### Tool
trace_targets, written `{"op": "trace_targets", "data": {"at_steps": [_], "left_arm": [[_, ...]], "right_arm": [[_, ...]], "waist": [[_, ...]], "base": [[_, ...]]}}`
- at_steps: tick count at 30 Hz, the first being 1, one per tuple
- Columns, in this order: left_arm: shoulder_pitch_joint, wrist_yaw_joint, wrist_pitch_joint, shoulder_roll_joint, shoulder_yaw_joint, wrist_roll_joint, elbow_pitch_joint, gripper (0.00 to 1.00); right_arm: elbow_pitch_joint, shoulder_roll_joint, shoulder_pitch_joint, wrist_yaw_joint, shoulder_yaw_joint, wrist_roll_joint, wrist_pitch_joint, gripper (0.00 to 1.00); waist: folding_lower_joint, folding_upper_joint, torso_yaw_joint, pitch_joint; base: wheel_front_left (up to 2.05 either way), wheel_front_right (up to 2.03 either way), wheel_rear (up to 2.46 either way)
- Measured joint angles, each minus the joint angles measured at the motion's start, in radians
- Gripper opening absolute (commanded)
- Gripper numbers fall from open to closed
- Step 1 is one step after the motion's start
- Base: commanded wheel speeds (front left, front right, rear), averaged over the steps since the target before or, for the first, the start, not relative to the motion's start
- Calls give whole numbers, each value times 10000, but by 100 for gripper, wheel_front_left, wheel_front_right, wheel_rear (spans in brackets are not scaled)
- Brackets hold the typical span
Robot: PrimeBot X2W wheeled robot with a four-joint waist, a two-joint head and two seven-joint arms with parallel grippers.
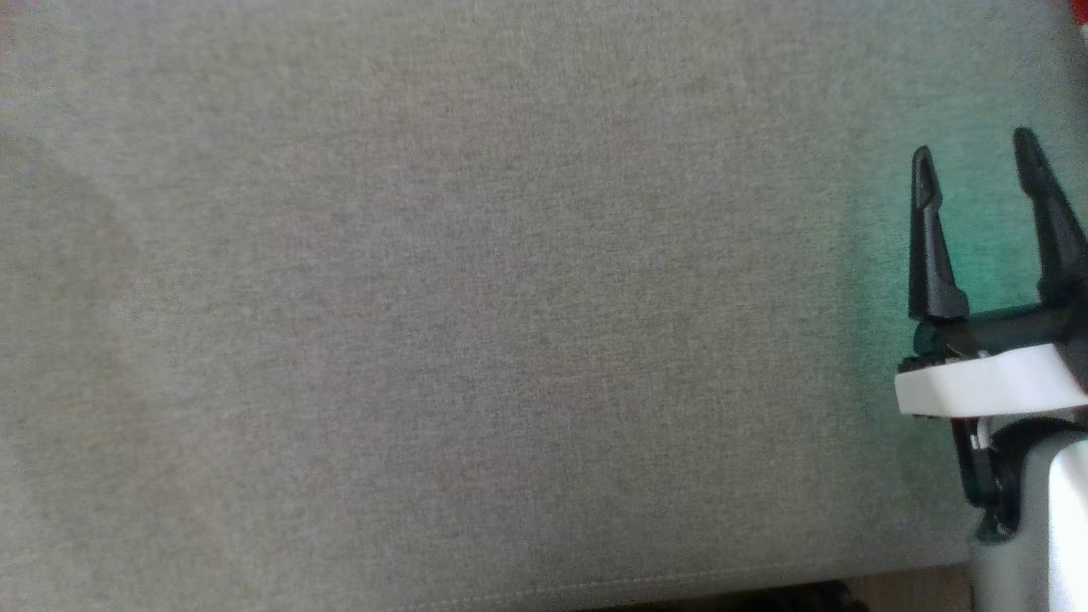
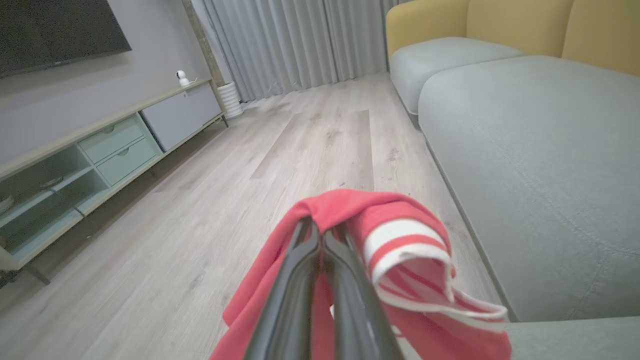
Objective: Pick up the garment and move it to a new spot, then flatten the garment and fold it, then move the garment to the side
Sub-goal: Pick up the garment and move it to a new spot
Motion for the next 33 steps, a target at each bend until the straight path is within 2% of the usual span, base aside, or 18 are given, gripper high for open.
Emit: {"op": "trace_targets", "data": {"at_steps": [7, 15, 19, 23, 28, 33], "left_arm": [[366, -180, 221, -688, -612, -173, -886, 0], [3359, -196, 489, -1873, -1670, -1438, -3196, 0], [3967, -196, 589, -2263, -1854, -1881, -4042, 0], [4461, -180, 959, -2913, -2042, -2353, -5239, 0], [5265, 96, 1465, -3486, -2426, -2773, -6477, 0], [6337, 520, 1505, -3933, -2504, -3292, -7114, 0]], "right_arm": [[1275, 19, -22, 0, -123, 732, -529, 100], [2658, 29, 576, 0, -228, 1298, -1053, 100], [2941, 35, 956, 0, -240, 1503, -1160, 100], [3227, 40, 1351, 0, -280, 1682, -1277, 100], [3490, 42, 1750, 0, -286, 1881, -1423, 100], [3605, 44, 1873, 0, -238, 1962, -1511, 100]], "waist": [[-1, 0, 77, -1249], [-3, 0, 81, -3402], [-3, 0, 64, -4132], [-4, 1, 28, -5000], [-4, 1, -67, -5802], [0, 1, -316, -5878]], "base": [[0, 0, 0], [0, 0, 0], [0, 0, 0], [0, 0, 0], [0, 0, 0], [0, 0, 0]]}}
